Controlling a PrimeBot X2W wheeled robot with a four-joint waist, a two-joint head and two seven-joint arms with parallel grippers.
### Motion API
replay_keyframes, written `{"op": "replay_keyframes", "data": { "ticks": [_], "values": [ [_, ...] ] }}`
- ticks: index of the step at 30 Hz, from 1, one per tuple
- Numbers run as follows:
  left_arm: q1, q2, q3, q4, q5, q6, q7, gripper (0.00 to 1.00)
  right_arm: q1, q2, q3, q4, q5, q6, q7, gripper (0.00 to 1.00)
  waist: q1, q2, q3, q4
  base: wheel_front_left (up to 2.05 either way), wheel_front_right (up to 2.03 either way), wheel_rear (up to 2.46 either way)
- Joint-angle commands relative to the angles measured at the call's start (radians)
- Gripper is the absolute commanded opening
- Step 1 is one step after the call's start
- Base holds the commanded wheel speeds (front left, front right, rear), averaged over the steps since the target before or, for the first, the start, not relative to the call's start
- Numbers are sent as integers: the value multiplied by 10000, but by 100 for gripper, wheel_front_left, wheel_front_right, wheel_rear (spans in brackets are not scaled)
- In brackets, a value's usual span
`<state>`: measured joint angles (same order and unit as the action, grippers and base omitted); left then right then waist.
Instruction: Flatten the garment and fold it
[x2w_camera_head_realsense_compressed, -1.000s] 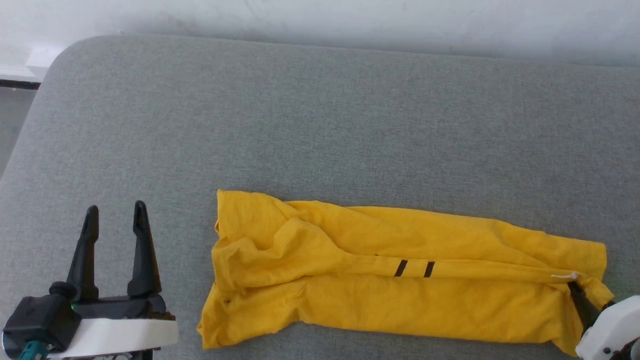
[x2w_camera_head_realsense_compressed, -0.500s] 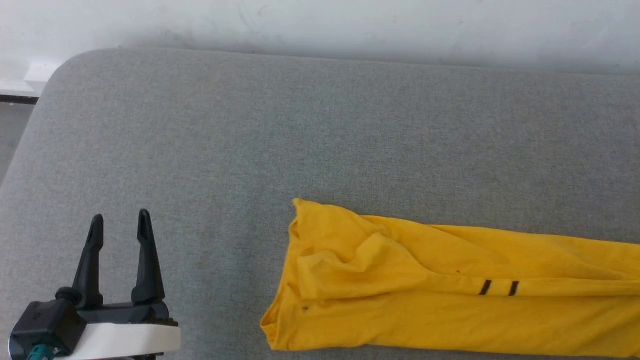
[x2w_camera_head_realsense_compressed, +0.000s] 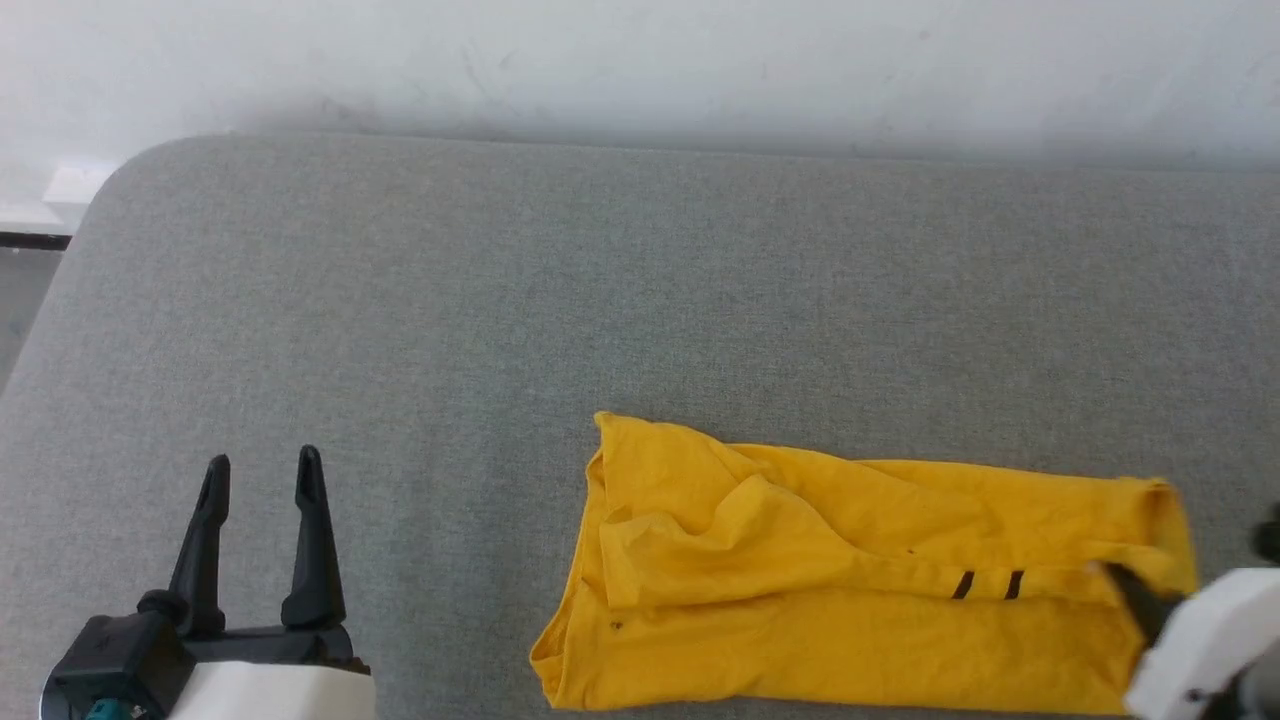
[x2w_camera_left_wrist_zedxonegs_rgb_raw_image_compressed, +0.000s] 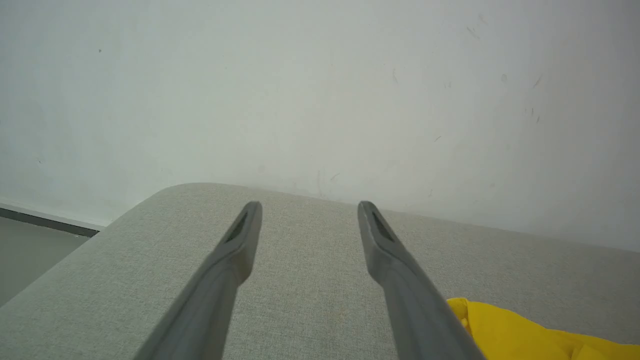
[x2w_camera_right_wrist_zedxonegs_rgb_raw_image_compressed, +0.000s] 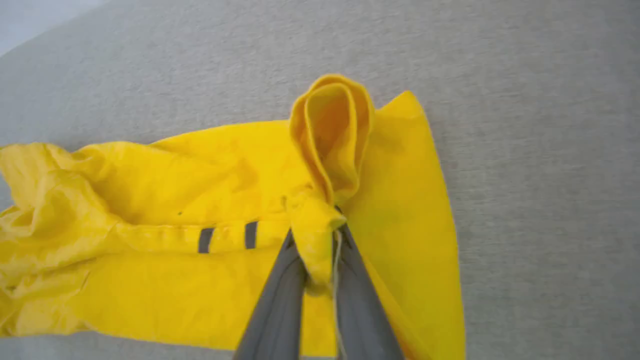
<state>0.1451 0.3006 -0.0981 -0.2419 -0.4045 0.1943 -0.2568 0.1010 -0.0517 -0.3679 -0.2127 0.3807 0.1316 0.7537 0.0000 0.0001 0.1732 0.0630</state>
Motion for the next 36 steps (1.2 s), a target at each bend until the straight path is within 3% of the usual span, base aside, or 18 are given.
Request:
{"op": "replay_keyframes", "data": {
  "ticks": [1, 8, 14, 28, 36],
  "values": [
    [110, -57, -21, 26, 21, -56, -43, 100, 135, 14, 675, -239, 275, -9, 144, 0, 0, -1, -58, -25, 0, 0, 0],
    [-79, -64, -164, 63, -19, -152, -23, 100, -220, 14, 3579, -780, 703, -9, 466, 0, 0, -1, 73, 173, 0, 0, 0],
    [-306, -122, -173, 195, -104, -253, -30, 100, -1332, 14, 5536, -334, 727, -9, 503, 0, 0, -1, 388, 387, 0, 0, 0],
    [-820, -492, -197, 622, -90, -564, -46, 100, -4180, 14, 8312, 2166, 586, -9, -145, 0, 0, -1, 793, 657, 0, 0, 0],
    [-994, -715, -230, 923, 4, -825, -48, 100, -5905, 15, 9982, 4352, -510, -9, 498, 0, 0, -1, 791, 732, 0, 0, 0]
  ]
}}
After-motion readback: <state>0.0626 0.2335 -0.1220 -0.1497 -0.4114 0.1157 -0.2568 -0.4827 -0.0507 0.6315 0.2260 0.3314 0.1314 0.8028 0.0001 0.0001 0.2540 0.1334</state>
